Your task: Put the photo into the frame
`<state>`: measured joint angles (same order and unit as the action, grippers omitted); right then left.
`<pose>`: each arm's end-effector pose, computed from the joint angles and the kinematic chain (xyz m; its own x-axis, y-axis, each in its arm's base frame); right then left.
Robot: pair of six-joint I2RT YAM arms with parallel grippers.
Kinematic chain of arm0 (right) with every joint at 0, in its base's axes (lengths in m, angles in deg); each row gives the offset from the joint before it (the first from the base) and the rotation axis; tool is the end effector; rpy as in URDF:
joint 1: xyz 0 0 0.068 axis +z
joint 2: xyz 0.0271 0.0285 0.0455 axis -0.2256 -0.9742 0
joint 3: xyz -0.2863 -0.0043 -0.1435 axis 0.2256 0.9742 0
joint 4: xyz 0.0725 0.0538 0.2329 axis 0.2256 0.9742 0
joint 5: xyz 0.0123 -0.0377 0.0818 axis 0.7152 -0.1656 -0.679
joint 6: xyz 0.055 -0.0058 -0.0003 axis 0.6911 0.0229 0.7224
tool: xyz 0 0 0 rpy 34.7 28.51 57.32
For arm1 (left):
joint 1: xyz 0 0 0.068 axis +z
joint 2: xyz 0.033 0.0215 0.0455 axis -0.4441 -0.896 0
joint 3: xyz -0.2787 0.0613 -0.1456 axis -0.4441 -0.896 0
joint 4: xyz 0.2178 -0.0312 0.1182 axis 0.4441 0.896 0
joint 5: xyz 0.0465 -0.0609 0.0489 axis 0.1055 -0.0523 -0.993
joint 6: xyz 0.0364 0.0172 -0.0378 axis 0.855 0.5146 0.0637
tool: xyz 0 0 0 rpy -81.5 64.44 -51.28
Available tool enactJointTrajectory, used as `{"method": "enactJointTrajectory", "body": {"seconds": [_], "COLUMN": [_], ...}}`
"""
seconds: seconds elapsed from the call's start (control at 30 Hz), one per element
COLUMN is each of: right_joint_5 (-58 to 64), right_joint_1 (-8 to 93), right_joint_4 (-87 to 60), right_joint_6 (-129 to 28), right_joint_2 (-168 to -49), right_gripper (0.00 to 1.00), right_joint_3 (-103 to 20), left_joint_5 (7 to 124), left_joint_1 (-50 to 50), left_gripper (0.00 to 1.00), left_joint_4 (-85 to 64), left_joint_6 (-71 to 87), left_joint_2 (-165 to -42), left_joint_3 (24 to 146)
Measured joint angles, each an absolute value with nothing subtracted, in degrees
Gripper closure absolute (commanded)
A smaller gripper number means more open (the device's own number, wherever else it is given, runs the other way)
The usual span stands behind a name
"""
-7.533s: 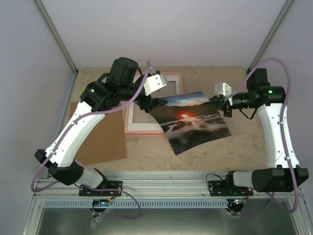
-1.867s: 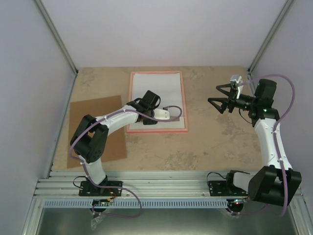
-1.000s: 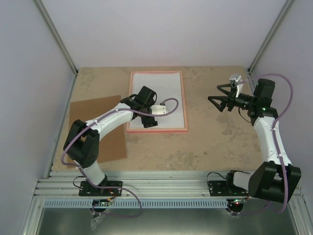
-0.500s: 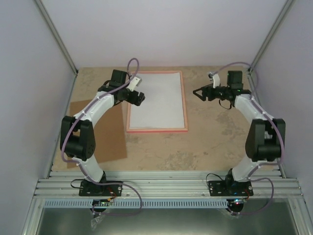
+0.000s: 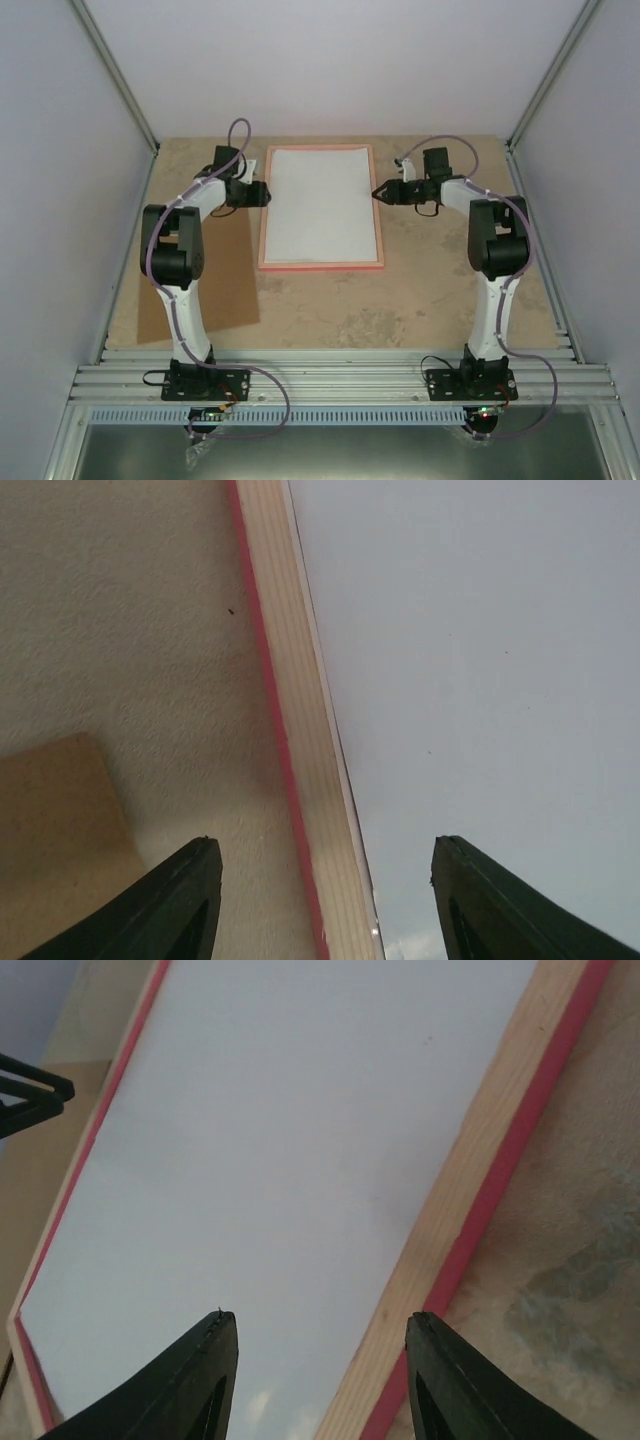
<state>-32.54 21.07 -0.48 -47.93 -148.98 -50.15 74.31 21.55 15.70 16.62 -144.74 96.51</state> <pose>0.4610 0.0908 0.2071 -0.8456 0.0007 -0.5338 -0.3931 0.6756 0.6237 0.4465 -0.0488 0.2228 -0.8486 0.0213 -0.5285 0.1948 0.9415 -0.2749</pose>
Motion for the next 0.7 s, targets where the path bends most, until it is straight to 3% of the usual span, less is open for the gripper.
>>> {"method": "enactJointTrajectory", "body": {"seconds": [0.13,0.43,0.7], "right_joint_5": [-32.6,-33.94,-35.16], "right_joint_1": [21.42,21.4,20.41], "right_joint_4": [-0.83,-3.82,-6.95], "right_joint_6": [-45.59,-41.55,-40.96], "right_joint_2": [-153.78,-156.76,-153.0], "right_gripper": [0.55,0.77,0.81], "right_joint_3": [-53.49,-53.47,-44.38], "left_joint_5": [75.38,78.33,77.65], "left_joint_1": [21.55,21.53,20.5], "left_gripper": [0.51,0.72,0.8], "left_joint_4": [15.27,13.78,11.44], "left_joint_6": [15.39,15.02,16.22], "left_joint_2": [-147.06,-149.7,-148.04], "left_joint_3": [98.18,98.31,93.67]}}
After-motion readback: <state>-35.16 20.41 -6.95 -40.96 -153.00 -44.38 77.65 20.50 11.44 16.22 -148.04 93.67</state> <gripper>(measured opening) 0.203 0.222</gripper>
